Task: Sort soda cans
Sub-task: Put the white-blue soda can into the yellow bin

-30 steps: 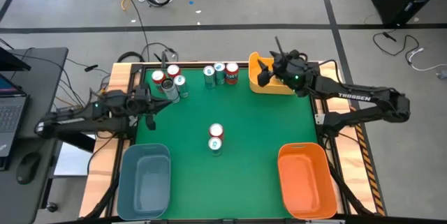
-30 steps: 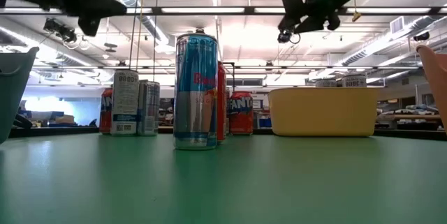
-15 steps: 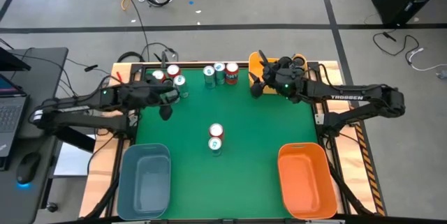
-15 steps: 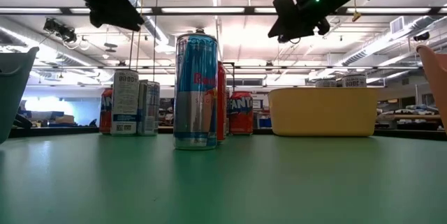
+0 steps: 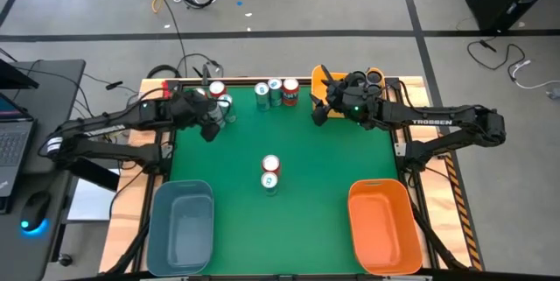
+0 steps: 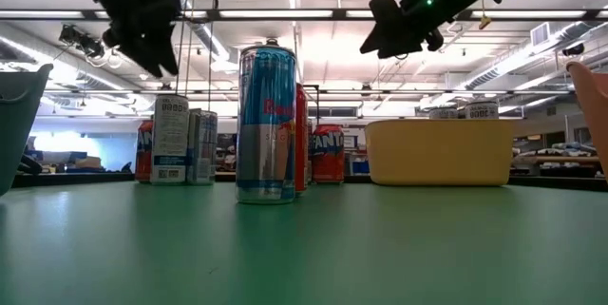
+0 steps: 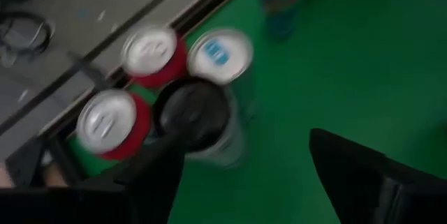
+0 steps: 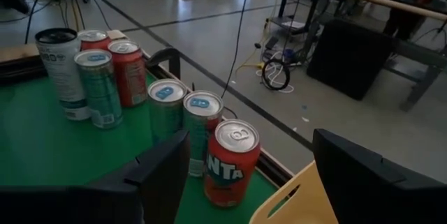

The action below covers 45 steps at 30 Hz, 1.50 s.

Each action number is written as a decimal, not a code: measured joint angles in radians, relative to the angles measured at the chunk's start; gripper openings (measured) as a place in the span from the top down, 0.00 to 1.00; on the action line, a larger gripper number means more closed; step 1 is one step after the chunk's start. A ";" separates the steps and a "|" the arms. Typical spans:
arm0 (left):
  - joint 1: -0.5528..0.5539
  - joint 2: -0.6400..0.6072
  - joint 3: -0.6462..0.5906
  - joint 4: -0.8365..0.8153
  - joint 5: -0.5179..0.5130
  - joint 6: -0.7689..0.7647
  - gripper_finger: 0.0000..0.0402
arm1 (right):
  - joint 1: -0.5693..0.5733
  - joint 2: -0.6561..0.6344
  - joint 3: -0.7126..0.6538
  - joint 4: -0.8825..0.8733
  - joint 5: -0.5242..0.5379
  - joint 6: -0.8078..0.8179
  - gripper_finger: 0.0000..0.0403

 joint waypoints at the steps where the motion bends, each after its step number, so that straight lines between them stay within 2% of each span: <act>1: 0.011 0.007 0.000 -0.007 0.000 -0.002 0.21 | 0.000 0.000 0.000 0.003 0.000 0.000 0.29; 15: 0.138 0.084 0.000 -0.007 0.017 0.058 0.20 | 0.000 0.000 0.000 0.011 -0.047 0.035 0.30; 33: 0.206 0.246 0.003 0.078 0.028 0.174 0.21 | 0.043 0.000 0.000 0.011 -0.052 0.035 0.30; 37: 0.206 0.257 0.005 0.087 0.028 0.199 0.24 | 0.046 0.000 0.000 0.011 -0.052 0.036 0.30; 43: 0.205 0.218 0.000 0.075 0.041 0.232 0.37 | 0.046 0.000 0.000 0.012 -0.052 0.042 0.30; 45: 0.205 0.201 -0.001 0.053 0.046 0.236 0.37 | 0.046 0.000 0.000 0.012 -0.052 0.042 0.30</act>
